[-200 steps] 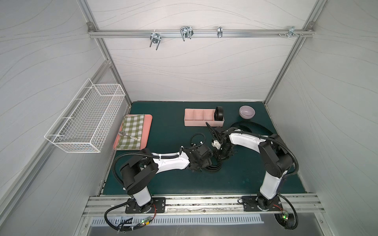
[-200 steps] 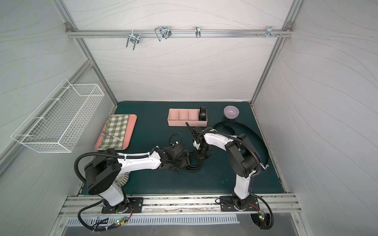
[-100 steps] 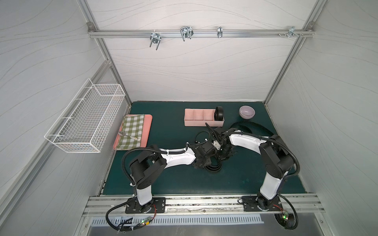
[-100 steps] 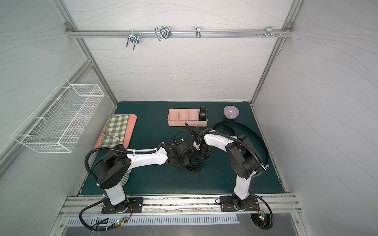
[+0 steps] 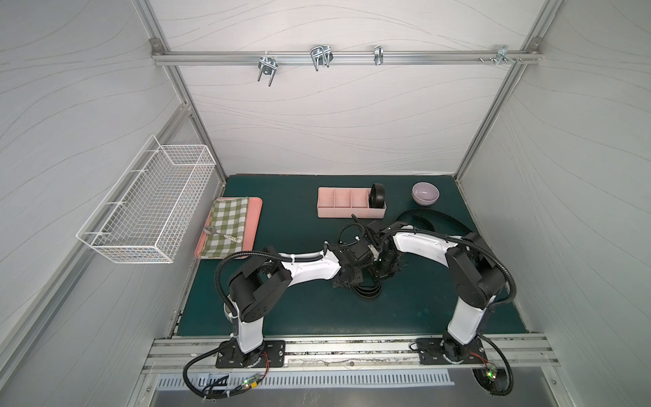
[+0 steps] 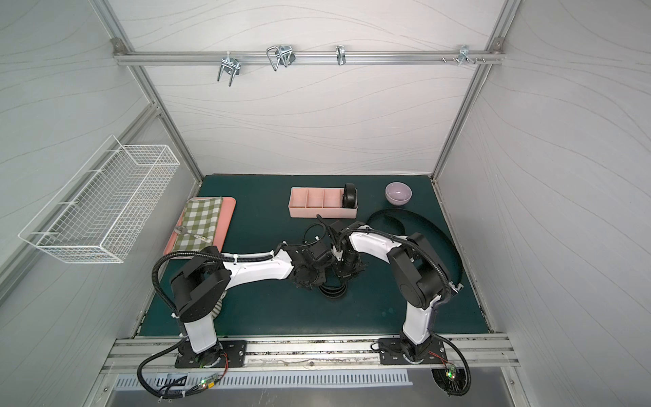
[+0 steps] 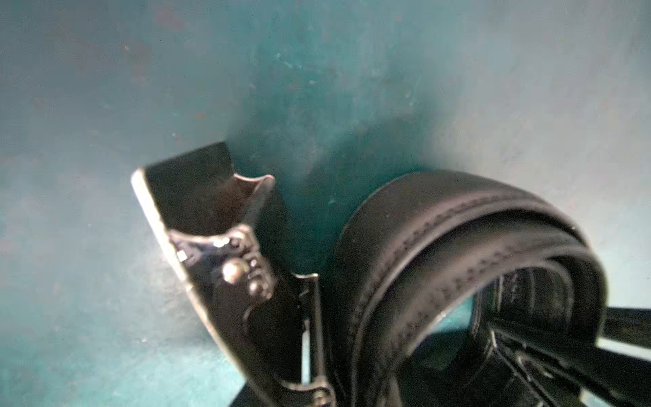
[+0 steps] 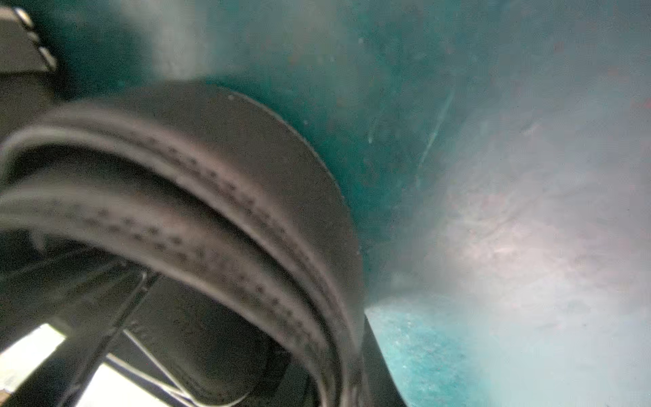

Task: Place the belts into the storage roll
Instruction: Pick up the belt from the center of the board.

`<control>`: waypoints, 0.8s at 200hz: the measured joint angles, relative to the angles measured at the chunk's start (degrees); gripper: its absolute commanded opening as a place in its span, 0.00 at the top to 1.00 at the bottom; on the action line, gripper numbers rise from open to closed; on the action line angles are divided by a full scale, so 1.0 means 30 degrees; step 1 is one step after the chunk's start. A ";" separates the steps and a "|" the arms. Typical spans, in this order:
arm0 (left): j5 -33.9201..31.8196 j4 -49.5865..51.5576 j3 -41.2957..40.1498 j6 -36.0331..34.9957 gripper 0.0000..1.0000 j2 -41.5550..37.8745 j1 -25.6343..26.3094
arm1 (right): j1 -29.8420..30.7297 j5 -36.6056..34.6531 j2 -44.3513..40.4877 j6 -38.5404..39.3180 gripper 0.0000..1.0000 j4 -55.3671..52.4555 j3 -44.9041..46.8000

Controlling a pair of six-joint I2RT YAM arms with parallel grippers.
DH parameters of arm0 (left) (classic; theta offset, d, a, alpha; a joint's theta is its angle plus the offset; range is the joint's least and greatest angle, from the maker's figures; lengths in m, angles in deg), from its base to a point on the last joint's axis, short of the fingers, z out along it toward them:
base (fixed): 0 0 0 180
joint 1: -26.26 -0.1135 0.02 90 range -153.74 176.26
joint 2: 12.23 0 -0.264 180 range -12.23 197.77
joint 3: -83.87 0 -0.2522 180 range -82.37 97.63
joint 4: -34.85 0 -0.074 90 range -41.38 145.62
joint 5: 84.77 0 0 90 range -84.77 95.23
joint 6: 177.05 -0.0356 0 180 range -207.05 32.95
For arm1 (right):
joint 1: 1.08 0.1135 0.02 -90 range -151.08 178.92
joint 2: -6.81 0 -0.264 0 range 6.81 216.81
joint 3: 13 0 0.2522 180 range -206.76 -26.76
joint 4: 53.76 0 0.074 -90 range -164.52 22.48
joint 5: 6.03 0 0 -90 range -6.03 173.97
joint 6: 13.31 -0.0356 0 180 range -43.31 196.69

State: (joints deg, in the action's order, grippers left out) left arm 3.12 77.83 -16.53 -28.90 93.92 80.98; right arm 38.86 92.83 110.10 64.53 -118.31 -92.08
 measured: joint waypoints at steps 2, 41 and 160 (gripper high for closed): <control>0.0000 0.0044 0.0044 -0.0022 0.86 0.0015 0.0000 | 0.0000 0.0007 0.0000 0.0000 0.95 -0.0007 0.0000; 0.0211 0.0736 0.0583 -0.0612 0.94 0.0306 -0.0073 | -0.0087 0.0277 -0.0007 -0.0007 0.87 -0.0066 0.0058; 0.0860 0.0918 0.0590 -0.2900 1.00 0.0233 -0.0211 | -0.6193 0.9624 -0.6331 -0.2208 0.38 0.4488 0.3526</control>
State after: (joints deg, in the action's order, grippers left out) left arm 5.70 80.58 -14.76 -37.60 94.62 80.35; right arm 20.28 121.70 91.10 57.90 -104.84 -81.50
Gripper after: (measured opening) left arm 0.264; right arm 0.616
